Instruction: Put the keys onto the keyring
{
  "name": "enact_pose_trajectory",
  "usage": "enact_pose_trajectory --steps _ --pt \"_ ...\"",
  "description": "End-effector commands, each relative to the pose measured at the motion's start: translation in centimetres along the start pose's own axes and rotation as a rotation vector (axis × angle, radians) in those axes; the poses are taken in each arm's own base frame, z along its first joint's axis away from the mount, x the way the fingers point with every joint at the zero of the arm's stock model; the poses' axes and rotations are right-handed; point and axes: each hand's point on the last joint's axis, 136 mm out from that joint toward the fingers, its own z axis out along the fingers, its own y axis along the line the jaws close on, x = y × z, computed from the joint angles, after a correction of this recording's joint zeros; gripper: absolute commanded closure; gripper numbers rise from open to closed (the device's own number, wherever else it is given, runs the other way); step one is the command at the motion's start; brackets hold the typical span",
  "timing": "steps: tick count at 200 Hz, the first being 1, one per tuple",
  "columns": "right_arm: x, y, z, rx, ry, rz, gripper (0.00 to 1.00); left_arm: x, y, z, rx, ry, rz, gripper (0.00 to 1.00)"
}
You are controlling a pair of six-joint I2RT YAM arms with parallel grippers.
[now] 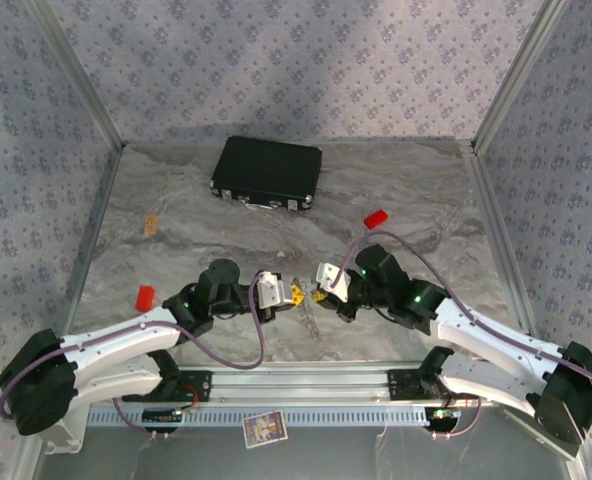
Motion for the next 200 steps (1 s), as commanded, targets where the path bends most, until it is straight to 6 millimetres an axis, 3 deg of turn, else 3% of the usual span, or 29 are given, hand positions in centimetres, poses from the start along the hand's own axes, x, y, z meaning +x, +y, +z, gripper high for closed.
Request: enact_pose_trajectory --steps 1,74,88,123,148,163,173,200 --pt "-1.4 -0.5 -1.2 0.031 0.002 -0.052 1.0 -2.0 0.5 -0.2 -0.012 -0.038 0.042 1.0" --pt "-3.8 0.2 -1.9 0.015 -0.023 -0.11 1.0 -1.2 1.0 0.4 -0.026 0.013 0.027 1.0" --pt "-4.0 0.2 -2.0 0.014 -0.026 -0.116 1.0 -1.3 1.1 0.5 -0.028 0.011 0.025 0.93" --pt "-3.2 -0.5 -2.1 0.057 0.018 -0.11 1.0 -1.4 1.0 -0.1 -0.043 -0.003 -0.006 0.62" --pt "-2.9 -1.1 -2.3 0.095 0.037 -0.106 1.0 -1.2 1.4 -2.0 -0.122 -0.013 -0.021 0.5" --pt "-3.4 -1.3 -2.2 0.099 0.028 -0.107 1.0 -1.6 2.1 -3.5 -0.201 -0.042 -0.029 0.48" --pt "-4.0 -1.2 -2.0 0.093 0.018 -0.112 1.0 -1.9 3.1 -4.8 -0.289 -0.063 -0.037 0.47" --pt "-6.3 -0.7 -0.7 0.047 -0.027 -0.119 1.0 -2.9 6.3 -9.2 -0.567 -0.144 -0.068 0.35"
